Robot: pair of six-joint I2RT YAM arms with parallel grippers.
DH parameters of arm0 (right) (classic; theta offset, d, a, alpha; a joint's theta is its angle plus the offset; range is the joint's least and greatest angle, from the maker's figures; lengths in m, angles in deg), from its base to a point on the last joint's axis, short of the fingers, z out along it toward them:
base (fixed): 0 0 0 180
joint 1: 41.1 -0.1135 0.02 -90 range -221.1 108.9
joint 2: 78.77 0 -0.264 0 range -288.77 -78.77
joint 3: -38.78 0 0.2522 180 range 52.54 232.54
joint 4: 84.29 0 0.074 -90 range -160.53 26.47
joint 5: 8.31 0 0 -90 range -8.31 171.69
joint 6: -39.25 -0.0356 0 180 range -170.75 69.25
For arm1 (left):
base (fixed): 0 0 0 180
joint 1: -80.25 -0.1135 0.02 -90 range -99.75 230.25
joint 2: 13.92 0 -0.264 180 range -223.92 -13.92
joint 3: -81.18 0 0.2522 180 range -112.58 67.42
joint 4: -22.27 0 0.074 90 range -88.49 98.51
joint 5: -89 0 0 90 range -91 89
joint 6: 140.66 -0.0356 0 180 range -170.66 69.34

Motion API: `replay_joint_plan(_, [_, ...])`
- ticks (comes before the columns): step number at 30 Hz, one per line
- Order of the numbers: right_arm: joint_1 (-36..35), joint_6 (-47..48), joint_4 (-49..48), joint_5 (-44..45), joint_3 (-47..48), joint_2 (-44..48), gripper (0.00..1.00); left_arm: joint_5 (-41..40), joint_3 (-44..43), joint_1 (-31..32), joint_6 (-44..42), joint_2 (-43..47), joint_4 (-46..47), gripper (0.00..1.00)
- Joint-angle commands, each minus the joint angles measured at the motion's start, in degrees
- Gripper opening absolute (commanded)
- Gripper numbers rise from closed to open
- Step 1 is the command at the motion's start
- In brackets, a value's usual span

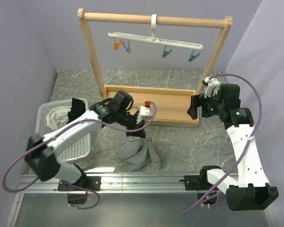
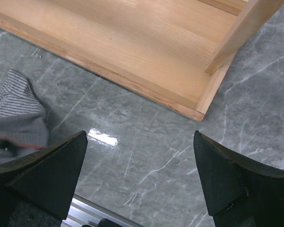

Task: Clip the underwear to the hanger

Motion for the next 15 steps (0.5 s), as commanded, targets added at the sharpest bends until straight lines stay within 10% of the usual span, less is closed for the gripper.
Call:
replay_joint_plan(1, [0.3,-0.8,-0.3,0.8,2.1,0.2,1.00,-0.4,-4.8,0.1,-9.1,-5.7,-0.3,0.03])
replay_joint_plan(10, [0.3,-2.9,-2.1,2.9,1.9,-0.5,1.00,-12.9,-8.7,3.3,-10.4,-10.0,2.6,0.82])
replay_joint_plan(15, [0.4,-5.4,-3.4,6.1,1.3,-1.9,1.00,-21.6,-0.8,12.2,-3.2,-2.1,8.5,0.86])
